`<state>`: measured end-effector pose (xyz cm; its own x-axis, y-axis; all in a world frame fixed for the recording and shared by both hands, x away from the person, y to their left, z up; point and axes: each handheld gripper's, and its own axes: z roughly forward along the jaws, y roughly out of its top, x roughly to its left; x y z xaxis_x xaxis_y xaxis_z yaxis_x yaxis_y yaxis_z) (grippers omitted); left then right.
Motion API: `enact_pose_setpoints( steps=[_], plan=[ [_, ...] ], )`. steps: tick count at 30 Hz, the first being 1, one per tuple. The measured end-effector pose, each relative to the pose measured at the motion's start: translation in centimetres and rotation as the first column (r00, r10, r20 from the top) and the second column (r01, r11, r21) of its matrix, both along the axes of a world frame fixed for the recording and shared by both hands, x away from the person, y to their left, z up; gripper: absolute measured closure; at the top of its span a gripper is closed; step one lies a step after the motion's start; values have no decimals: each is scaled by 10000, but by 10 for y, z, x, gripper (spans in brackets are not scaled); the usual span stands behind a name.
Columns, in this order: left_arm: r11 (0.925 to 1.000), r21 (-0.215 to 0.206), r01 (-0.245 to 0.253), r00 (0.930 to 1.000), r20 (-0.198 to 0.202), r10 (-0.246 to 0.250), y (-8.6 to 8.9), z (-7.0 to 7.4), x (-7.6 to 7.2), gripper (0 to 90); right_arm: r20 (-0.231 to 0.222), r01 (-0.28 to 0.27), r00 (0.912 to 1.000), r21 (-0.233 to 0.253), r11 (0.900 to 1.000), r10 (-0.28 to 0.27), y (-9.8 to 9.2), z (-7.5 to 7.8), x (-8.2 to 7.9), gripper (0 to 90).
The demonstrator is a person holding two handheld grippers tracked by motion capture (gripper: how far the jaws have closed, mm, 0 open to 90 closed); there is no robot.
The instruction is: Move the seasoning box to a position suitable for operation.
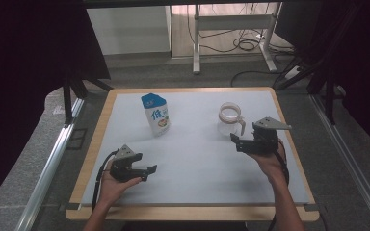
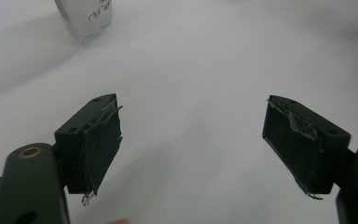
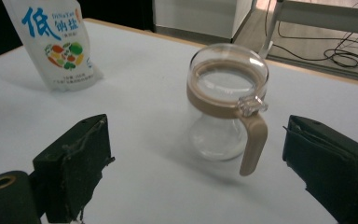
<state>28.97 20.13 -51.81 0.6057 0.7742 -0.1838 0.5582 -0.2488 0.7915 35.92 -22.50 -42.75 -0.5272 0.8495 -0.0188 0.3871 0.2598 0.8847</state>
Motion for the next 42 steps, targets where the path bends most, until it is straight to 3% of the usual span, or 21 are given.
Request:
enact_pose_setpoints(
  steps=[10,23,29,31,42],
  plan=[
    [10000,-10,-43,10000,80,43,-1,3,-1,173,-225,36,9997,-268,9996,-42,7,7,25,63],
    [9999,70,-99,9999,-41,99,0,1,0,172,-629,202,9978,-338,9992,-223,10,0,59,44],
    [9999,149,-61,9999,-121,63,0,0,1,167,-776,114,9969,-589,9982,-160,17,-2,77,32],
    [9999,142,-57,9999,-129,59,0,0,0,166,-987,91,9950,-576,9983,-148,19,-6,83,21],
    [9998,178,-25,9999,-164,28,0,-1,0,165,-1142,3,9934,-772,9970,-91,30,-16,105,10]
  ],
)
